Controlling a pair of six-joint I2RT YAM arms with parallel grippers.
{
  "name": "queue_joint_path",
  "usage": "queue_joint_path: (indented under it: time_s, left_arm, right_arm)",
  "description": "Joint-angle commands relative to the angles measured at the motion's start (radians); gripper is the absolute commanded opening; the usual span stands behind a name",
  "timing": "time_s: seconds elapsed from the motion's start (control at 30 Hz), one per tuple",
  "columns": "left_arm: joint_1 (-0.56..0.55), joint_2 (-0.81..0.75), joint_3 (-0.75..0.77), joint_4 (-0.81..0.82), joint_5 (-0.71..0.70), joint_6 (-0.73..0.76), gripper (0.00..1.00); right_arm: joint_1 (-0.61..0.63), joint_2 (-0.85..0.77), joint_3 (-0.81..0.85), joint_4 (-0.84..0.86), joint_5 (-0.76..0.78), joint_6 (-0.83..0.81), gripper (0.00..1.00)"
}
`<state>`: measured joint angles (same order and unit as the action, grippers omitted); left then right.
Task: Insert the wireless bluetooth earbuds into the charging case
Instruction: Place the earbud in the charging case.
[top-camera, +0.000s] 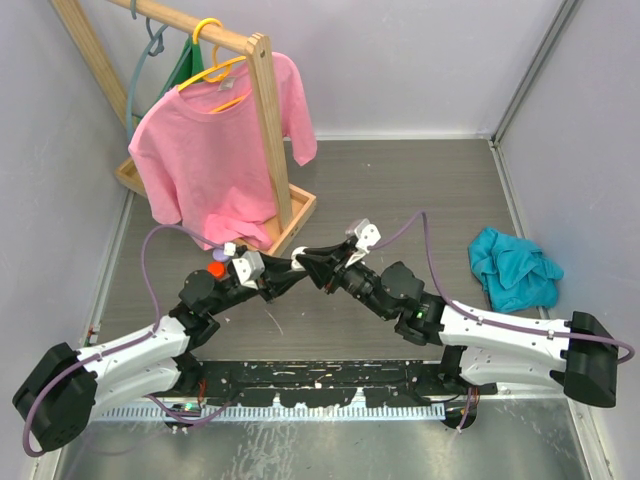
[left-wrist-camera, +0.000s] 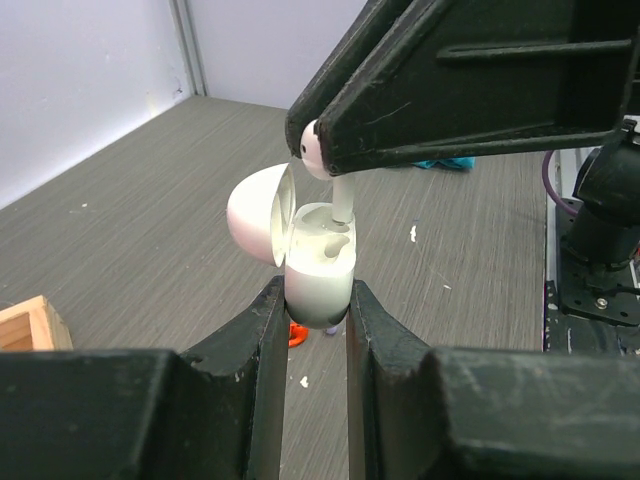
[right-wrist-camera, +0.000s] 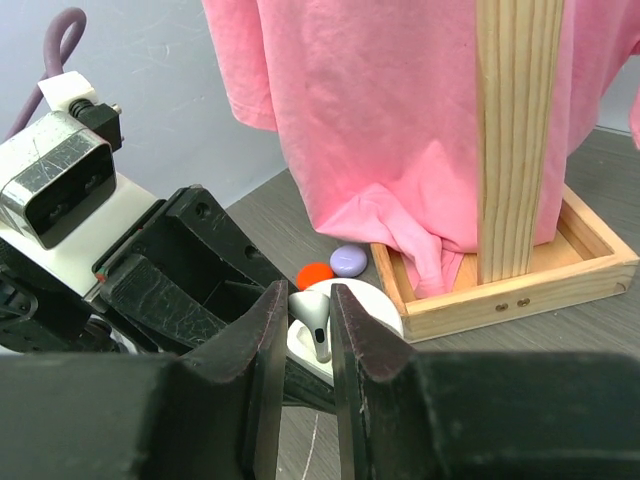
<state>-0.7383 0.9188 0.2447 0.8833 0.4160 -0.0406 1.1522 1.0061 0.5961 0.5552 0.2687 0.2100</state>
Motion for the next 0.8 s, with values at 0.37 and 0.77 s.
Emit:
queue_joint_path:
  time_s: [0.37,0.77]
  left_arm:
    - [-0.009,-0.007,0.038,0.097,-0.002,-0.017,0.00]
    - [-0.010,-0.027,0.030,0.099,-0.022,-0.024,0.00]
  right_arm:
    - [0.012,0.012,0.001,0.077,0.015,-0.034,0.17]
    - [0.016,0.007,-0.012,0.053,0.015,-0.035,0.17]
